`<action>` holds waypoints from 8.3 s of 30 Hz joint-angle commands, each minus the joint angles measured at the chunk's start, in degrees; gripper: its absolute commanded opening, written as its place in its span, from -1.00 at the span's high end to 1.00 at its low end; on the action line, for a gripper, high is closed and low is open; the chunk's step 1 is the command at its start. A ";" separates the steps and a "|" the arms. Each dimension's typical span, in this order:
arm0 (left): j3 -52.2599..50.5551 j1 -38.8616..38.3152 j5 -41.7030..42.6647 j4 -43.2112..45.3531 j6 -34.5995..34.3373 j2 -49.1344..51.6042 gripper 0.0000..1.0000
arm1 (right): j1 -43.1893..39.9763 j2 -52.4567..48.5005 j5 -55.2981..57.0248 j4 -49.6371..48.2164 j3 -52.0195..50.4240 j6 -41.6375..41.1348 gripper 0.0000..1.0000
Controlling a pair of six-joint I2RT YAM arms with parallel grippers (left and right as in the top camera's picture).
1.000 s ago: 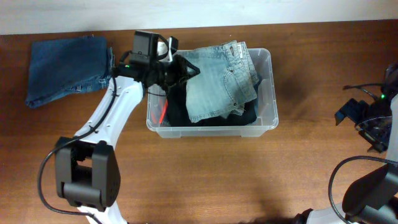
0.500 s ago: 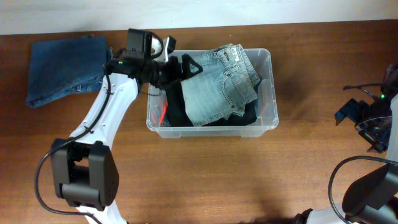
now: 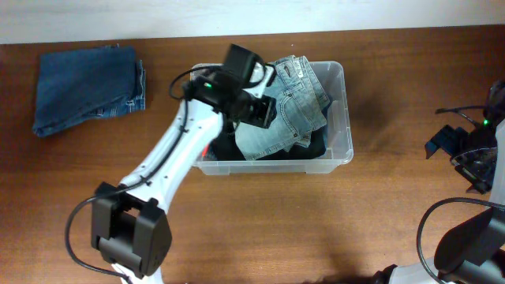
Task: Pack container
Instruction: 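Lower the shorts into the bin on top of the dark garments, then press and smooth the shorts down inside the bin with the left gripper, then raise the left gripper out of the bin and move to the dark denim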
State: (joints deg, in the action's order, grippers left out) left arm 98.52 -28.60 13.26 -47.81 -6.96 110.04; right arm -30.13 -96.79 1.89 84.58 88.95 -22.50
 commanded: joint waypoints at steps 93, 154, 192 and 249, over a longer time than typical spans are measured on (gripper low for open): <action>24.30 -6.75 -16.04 8.44 2.69 25.14 0.98 | -0.17 0.31 0.07 -0.02 -0.13 -0.50 -0.97; 24.41 -6.45 -18.47 12.90 2.51 24.87 0.98 | -0.17 0.31 0.07 -0.02 -0.13 -0.50 -0.97; 24.59 -7.30 -15.56 3.50 2.14 14.97 0.98 | -0.17 0.31 0.07 -0.02 -0.13 -0.50 -0.97; 36.39 11.10 -19.56 -31.17 -1.14 9.07 -0.29 | -0.17 0.31 0.07 -0.02 -0.13 -0.50 -0.97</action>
State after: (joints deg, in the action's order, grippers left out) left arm 133.91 -24.99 -2.33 -78.76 -7.92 121.89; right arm -30.13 -96.79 1.89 84.58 88.92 -22.50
